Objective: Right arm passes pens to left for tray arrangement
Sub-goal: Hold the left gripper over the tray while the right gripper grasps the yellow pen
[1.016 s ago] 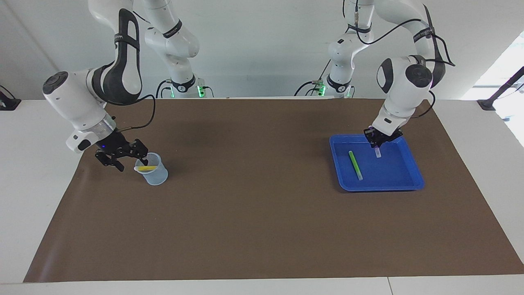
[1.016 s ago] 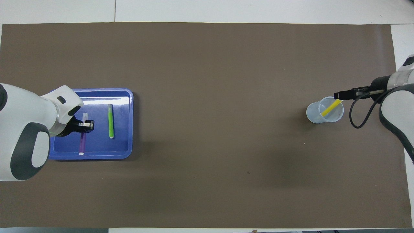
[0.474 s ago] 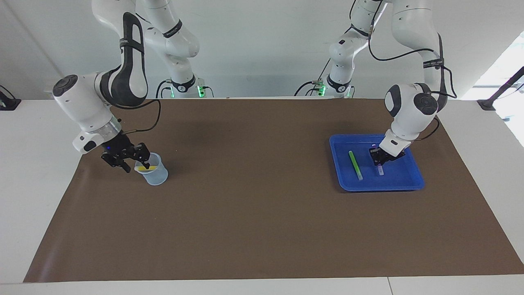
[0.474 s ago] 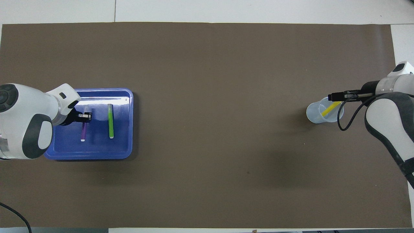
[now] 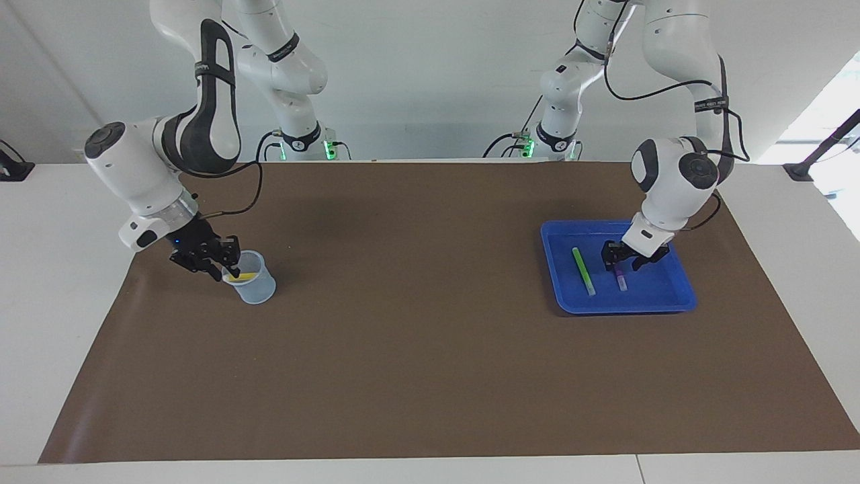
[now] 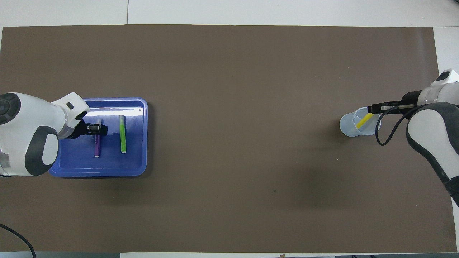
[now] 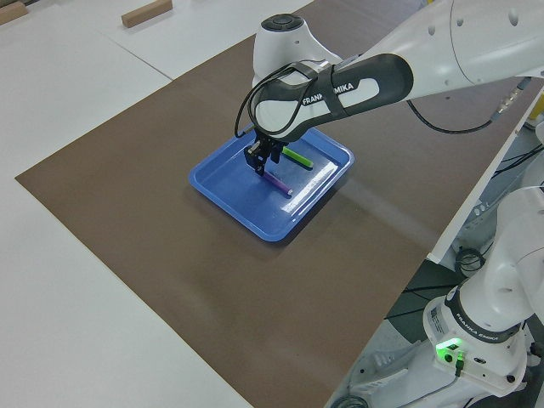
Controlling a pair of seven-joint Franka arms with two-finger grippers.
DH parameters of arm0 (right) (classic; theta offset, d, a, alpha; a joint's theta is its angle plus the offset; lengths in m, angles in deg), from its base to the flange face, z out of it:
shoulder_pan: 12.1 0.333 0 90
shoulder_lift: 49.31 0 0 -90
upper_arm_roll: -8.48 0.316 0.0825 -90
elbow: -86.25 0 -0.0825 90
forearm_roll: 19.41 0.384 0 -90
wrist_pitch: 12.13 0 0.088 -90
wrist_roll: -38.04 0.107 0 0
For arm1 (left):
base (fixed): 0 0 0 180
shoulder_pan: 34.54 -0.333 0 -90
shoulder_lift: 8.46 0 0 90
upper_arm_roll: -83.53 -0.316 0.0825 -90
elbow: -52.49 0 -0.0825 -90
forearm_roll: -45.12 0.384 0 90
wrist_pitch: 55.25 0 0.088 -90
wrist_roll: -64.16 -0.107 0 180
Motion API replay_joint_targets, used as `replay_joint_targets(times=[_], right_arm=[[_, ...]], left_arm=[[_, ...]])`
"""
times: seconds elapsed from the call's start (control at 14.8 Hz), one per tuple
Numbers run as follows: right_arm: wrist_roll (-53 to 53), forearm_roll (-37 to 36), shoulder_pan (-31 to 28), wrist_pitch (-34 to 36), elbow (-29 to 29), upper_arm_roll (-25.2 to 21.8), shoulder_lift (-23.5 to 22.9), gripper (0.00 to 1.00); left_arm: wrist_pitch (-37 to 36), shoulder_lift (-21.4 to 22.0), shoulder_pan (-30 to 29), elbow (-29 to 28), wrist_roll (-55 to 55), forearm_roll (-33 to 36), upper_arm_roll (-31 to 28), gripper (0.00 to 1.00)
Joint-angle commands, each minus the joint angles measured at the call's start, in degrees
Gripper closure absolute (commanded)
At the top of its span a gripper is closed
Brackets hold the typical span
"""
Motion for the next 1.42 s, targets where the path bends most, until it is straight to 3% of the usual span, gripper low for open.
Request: replay_joint_targets(times=[0.0, 0.27, 0.41, 0.54, 0.95, 1.15, 1.35], right_arm=[[-0.46, 0.84, -0.91, -0.25, 2.53, 0.51, 1.88, 0.58], [-0.46, 0.93, -0.91, -0.69, 3.06, 0.51, 2.15, 0.58], [-0.46, 0.93, -0.91, -0.87, 3.06, 0.51, 2.15, 0.67], [-0.37, 0.93, -0.91, -2.09, 3.06, 0.51, 2.15, 0.68], [0.06, 1.45, -0.74, -7.98, 5.60, 0.60, 2.15, 0.67], [0.15, 1.54, -0.47, -7.99, 5.70, 0.60, 2.24, 0.67], [-0.11, 1.54, -0.39, -7.55, 5.61, 0.60, 2.24, 0.68]], left_arm=[[0.78, 0.43, -0.53, -0.57, 0.37, 1.30, 0.24, 0.00], [0.78, 0.43, -0.53, -0.57, 0.37, 1.30, 0.24, 0.00], [0.26, 0.43, -0.53, -0.13, 0.46, 1.30, 0.24, 0.00], [-2.10, 0.43, -0.35, 1.35, 0.64, 1.30, 0.24, 0.00], [-24.22, 2.01, 3.24, 14.52, 3.35, -0.71, 1.03, 0.00], [-30.49, 5.68, 5.70, 17.62, 7.39, -4.40, 1.30, 0.00], [-35.67, 14.20, 6.24, 17.54, 11.53, -12.99, 1.30, 0.00]])
